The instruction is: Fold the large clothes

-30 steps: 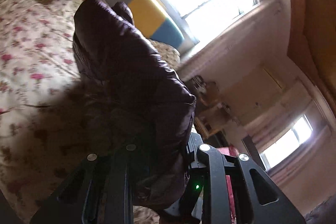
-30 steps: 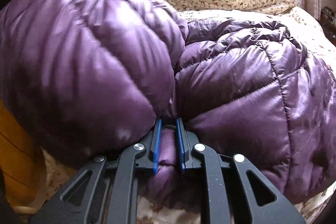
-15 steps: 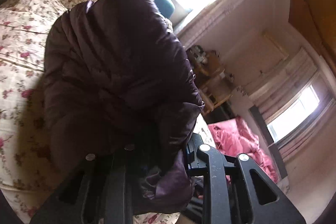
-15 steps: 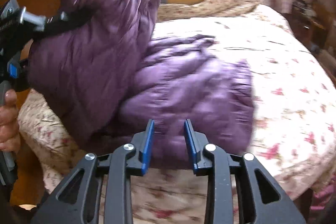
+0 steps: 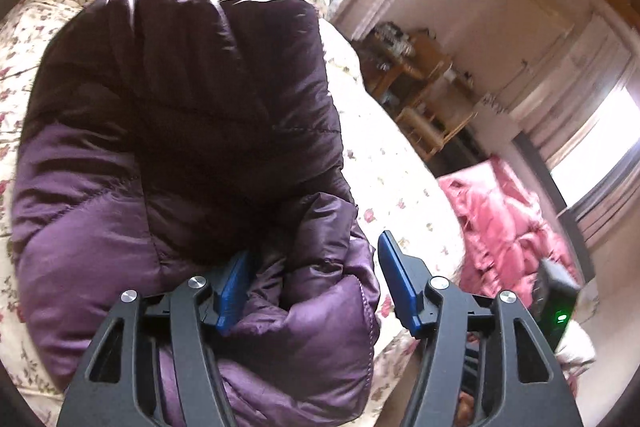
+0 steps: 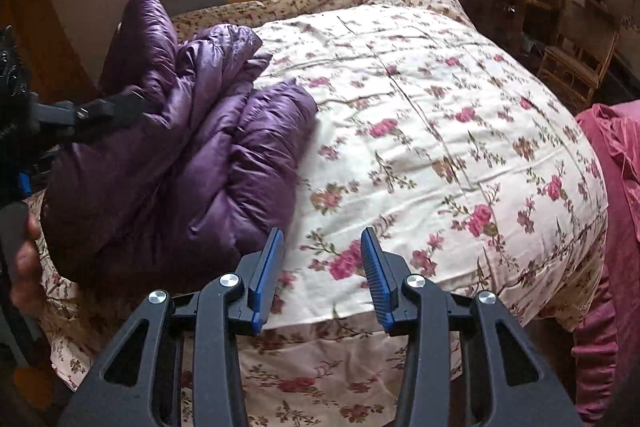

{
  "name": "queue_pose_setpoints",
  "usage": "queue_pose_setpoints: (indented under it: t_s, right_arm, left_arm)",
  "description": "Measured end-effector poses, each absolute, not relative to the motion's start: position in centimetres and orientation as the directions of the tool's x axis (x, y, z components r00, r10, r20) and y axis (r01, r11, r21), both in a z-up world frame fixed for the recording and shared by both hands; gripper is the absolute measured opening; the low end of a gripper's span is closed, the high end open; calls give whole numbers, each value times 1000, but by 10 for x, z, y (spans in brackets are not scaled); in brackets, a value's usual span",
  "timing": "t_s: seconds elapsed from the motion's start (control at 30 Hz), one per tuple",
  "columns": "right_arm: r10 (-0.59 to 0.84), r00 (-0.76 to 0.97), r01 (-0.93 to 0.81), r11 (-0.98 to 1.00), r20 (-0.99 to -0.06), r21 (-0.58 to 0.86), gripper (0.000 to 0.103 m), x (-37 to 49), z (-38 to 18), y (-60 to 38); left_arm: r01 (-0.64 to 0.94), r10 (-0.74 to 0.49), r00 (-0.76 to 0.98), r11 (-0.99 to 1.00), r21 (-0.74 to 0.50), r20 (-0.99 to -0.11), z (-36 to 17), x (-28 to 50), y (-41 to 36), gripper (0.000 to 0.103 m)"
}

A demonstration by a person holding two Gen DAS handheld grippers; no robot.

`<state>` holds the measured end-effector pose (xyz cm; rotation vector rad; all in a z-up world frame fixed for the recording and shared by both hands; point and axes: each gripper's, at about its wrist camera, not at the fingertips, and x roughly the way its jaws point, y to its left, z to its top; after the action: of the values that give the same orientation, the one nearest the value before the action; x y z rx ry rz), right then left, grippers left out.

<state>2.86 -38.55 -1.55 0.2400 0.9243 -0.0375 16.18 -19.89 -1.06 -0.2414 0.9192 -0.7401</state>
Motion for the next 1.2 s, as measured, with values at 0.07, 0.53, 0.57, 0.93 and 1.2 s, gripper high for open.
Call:
queue_pose_setpoints:
  t_s: [0.07,0.53,0.57,0.93,1.2]
  right_arm:
    - [72,600,142,971,-797,194,40,27,-18,-389]
    - [70,598,153,968,-798,199,46,23,-21,-397]
    - [70,598,151,968,-798,198,46,22,-20,-396]
    - [64,610,117,978,-790,170,48,21,-12,-379]
    - [92,640,60,984,-763,169,47,19,8,-363]
  left_arm:
    - [485,-654,379,743,-462,-655,-20,164,-211,60]
    - [502,-662,406,738,-451,-631,-5,155,-206,82]
    - [500,-665,411,736,-456,-623,-1,153,-203,82]
    - [508,-711,477,703,-498,-517,43,130,-163,88]
    - [379,-653,578,746,-547,-490,41,122,-75,89]
